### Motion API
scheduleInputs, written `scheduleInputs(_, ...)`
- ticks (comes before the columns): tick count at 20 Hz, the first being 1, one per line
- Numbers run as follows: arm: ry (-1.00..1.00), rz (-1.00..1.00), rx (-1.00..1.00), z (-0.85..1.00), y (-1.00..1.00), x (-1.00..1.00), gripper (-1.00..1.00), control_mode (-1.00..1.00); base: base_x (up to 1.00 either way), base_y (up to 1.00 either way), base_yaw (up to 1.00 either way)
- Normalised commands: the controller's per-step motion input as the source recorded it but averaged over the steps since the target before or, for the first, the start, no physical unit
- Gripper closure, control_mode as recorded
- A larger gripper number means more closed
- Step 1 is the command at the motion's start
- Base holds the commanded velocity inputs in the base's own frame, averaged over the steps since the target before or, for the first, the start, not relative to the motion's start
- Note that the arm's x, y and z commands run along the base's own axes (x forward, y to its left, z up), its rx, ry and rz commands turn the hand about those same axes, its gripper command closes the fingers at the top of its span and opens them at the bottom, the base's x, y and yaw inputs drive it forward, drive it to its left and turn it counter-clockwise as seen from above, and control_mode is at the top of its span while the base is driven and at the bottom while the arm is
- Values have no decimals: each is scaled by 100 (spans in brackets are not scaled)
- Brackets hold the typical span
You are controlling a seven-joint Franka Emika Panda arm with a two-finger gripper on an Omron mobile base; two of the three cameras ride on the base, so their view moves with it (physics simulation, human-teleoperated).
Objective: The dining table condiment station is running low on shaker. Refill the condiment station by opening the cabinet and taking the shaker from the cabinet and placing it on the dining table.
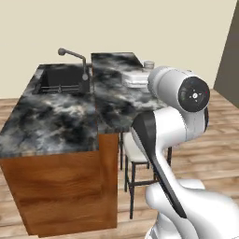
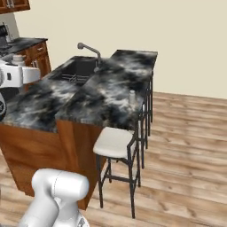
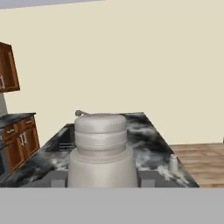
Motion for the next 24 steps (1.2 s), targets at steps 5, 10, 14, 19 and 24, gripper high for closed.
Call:
scheduleInputs(5, 0, 0, 0, 0, 0, 0, 100, 100, -2, -100, -1)
scheduleInputs(10, 0, 0, 0, 0, 0, 0, 100, 100, 0, -100, 0)
scheduleInputs(14, 0, 0, 0, 0, 0, 0, 100, 100, 21, -100, 0)
scheduleInputs(19, 0, 0, 0, 0, 0, 0, 100, 100, 78, -89, 20)
scheduleInputs(24, 0, 0, 0, 0, 0, 0, 100, 100, 99, -53, 38)
